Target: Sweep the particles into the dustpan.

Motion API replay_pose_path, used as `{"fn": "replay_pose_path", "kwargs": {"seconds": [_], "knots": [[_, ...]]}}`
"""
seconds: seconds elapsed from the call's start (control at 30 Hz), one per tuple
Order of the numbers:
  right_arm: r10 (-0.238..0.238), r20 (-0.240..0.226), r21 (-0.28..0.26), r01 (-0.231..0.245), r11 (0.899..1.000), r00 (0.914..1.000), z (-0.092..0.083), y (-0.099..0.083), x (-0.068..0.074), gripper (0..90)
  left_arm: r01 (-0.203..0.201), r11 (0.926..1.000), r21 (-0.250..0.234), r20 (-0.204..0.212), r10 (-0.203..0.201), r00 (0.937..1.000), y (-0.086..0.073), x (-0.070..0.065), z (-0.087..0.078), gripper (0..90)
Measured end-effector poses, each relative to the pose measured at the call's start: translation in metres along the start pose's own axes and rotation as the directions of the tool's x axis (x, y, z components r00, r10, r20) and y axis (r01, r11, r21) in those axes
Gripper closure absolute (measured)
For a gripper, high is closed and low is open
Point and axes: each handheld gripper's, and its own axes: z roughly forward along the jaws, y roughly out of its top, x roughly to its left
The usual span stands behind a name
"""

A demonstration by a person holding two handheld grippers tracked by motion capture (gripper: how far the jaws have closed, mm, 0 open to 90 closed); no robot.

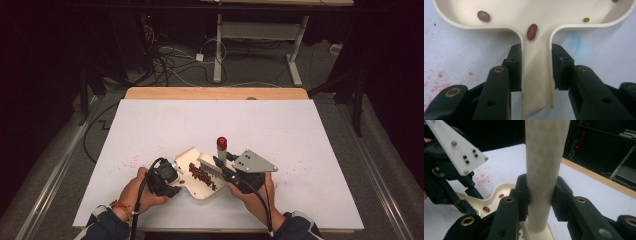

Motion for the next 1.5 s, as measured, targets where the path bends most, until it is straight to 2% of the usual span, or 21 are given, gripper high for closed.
{"fn": "replay_pose_path", "kwargs": {"seconds": [0.1,0.23,0.43,0.57,0.63,0.73,0.8,0.87,0.93,1.03,1.13,1.2,1.33,1.43,1.5], "knots": [[0.014,-0.015,-0.015,-0.014,1.000,0.9998,-0.004,0.003,-0.005,70.2,0.001,1.0000,-0.001,0.002,-0.001,1.0000,0.000,0.000,0.000,63.7],[0.009,0.032,-0.024,-0.009,1.000,0.9995,-0.012,0.007,-0.015,70.2,0.005,1.0000,-0.002,0.003,-0.005,1.0000,-0.001,0.000,0.000,63.7],[-0.002,0.069,0.030,0.000,1.000,0.9976,-0.029,-0.003,-0.026,70.2,-0.002,1.0000,-0.003,0.000,0.002,1.0000,-0.001,-0.001,0.000,63.7],[0.000,0.102,0.048,-0.005,0.999,0.9948,-0.045,-0.011,-0.032,70.1,-0.001,1.0000,-0.003,-0.002,0.001,1.0000,-0.002,-0.001,0.001,63.7],[0.011,0.092,0.062,-0.017,0.998,0.9957,-0.049,-0.016,-0.031,70.1,-0.003,1.0000,0.000,-0.006,0.003,1.0000,-0.001,-0.002,0.001,63.7],[0.035,0.040,0.070,-0.038,0.997,0.9986,-0.048,-0.020,-0.024,70.1,-0.007,1.0000,0.007,-0.010,0.007,0.9999,-0.001,-0.002,0.001,63.7],[0.013,0.034,0.070,-0.015,0.997,0.9993,-0.044,-0.018,-0.017,70.1,-0.005,0.9999,0.009,-0.011,0.005,0.9999,0.000,-0.002,0.003,63.6],[0.024,0.004,0.062,-0.025,0.998,0.9997,-0.040,-0.018,-0.012,70.0,-0.004,0.9999,0.010,-0.010,0.005,0.9999,-0.001,-0.001,0.003,63.7],[0.016,-0.001,0.057,-0.016,0.998,0.9999,-0.040,-0.016,-0.009,70.1,-0.004,1.0000,0.009,-0.009,0.004,1.0000,-0.001,-0.001,0.003,63.7],[0.061,-0.039,0.035,-0.060,0.998,0.9974,-0.042,-0.013,-0.010,70.2,0.000,1.0000,0.007,-0.006,0.000,1.0000,-0.001,-0.001,0.003,63.7],[0.037,-0.017,0.020,-0.037,0.999,0.9992,-0.045,-0.011,-0.011,70.2,0.000,1.0000,0.005,-0.006,0.000,1.0000,-0.001,-0.001,0.003,63.7],[0.046,-0.021,0.015,-0.046,0.999,0.9987,-0.047,-0.010,-0.014,70.1,-0.001,1.0000,0.004,-0.006,0.001,1.0000,-0.001,-0.001,0.003,63.7],[0.035,0.007,0.009,-0.035,0.999,0.9994,-0.046,-0.009,-0.022,70.1,-0.002,1.0000,0.004,-0.006,0.002,1.0000,-0.001,-0.001,0.003,63.7],[0.011,0.042,-0.016,-0.010,1.000,0.9990,-0.040,-0.007,-0.032,70.1,-0.018,0.9998,0.004,-0.012,0.018,0.9998,-0.001,-0.001,0.003,63.5],[0.021,0.050,-0.018,-0.020,1.000,0.9985,-0.032,-0.006,-0.039,70.1,-0.028,0.9996,0.002,-0.018,0.028,0.9994,-0.002,-0.002,0.003,63.3]]}}
